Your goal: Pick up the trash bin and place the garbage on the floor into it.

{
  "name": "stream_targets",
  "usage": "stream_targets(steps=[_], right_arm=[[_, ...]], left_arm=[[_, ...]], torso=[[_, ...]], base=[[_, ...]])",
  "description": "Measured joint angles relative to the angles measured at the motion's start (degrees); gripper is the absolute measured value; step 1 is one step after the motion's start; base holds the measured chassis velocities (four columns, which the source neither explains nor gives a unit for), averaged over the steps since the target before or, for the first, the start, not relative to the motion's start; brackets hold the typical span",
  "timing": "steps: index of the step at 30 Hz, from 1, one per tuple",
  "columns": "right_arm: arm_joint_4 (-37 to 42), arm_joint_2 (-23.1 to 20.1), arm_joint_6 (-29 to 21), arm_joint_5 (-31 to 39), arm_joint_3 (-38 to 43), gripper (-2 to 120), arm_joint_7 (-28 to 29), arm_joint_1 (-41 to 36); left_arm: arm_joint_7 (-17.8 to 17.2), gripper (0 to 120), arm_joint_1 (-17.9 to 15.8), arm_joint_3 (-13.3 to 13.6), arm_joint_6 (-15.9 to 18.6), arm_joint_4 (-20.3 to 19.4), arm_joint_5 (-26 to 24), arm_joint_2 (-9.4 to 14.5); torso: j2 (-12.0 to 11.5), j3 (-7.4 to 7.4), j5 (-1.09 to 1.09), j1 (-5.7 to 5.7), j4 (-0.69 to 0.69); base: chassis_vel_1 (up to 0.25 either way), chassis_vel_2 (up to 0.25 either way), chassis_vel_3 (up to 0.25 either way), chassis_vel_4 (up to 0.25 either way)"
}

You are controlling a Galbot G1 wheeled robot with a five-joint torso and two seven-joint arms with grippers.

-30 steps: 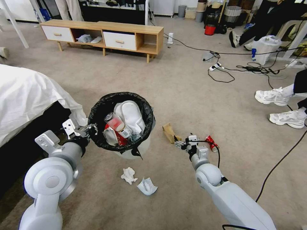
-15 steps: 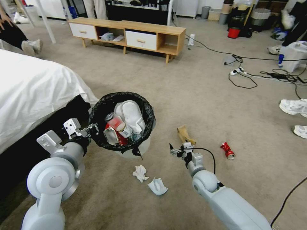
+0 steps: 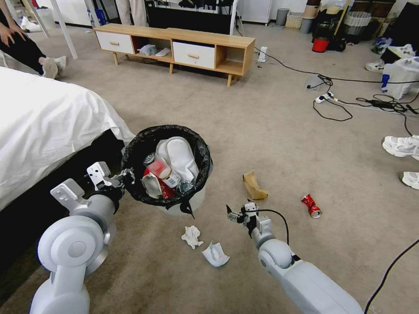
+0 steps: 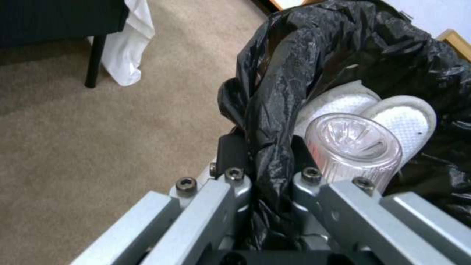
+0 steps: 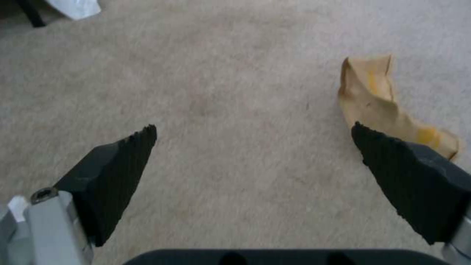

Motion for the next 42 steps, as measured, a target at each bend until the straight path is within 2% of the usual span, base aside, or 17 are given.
stream_targets(steps=[16, 18, 22, 24, 42], right_arm=[[-2.54, 0.29, 0.92, -0.66, -3.63, 100, -1.94, -0.63], [-2.85, 0.72, 1.21, -0.93, -3.70, 100, -2.04, -0.64], [-3.00, 0.92, 1.37, -0.96, -3.69, 100, -2.15, -0.62], [-3.24, 1.00, 1.68, -0.98, -3.68, 100, -2.47, -0.39], [-7.29, 2.31, 3.68, -2.21, -7.86, 100, -4.32, -0.22]], left_arm=[[0.12, 4, 0.11, -0.20, 0.26, -0.28, -0.63, -0.28], [0.13, 4, 0.17, -0.14, 0.08, -0.28, -0.39, -0.30], [0.25, 4, 0.20, -0.02, -0.09, -0.28, -0.03, -0.32], [0.48, 4, 0.13, 0.24, -0.25, -0.17, 0.31, -0.44], [0.78, 4, 0.15, 0.73, -0.41, 0.30, 1.03, -0.83]], torso=[[0.00, 0.00, 0.00, 0.00, 0.00], [0.00, 0.00, 0.00, 0.00, 0.04], [0.00, 0.00, 0.00, 0.00, 0.04], [0.00, 0.00, 0.00, 0.00, -0.01], [0.00, 0.00, 0.00, 0.00, 0.01]], base=[[0.007, 0.004, 0.004, 0.005], [0.028, 0.017, 0.020, 0.018], [0.000, 0.000, 0.000, 0.000], [0.000, 0.000, 0.000, 0.000], [0.000, 0.000, 0.000, 0.000]])
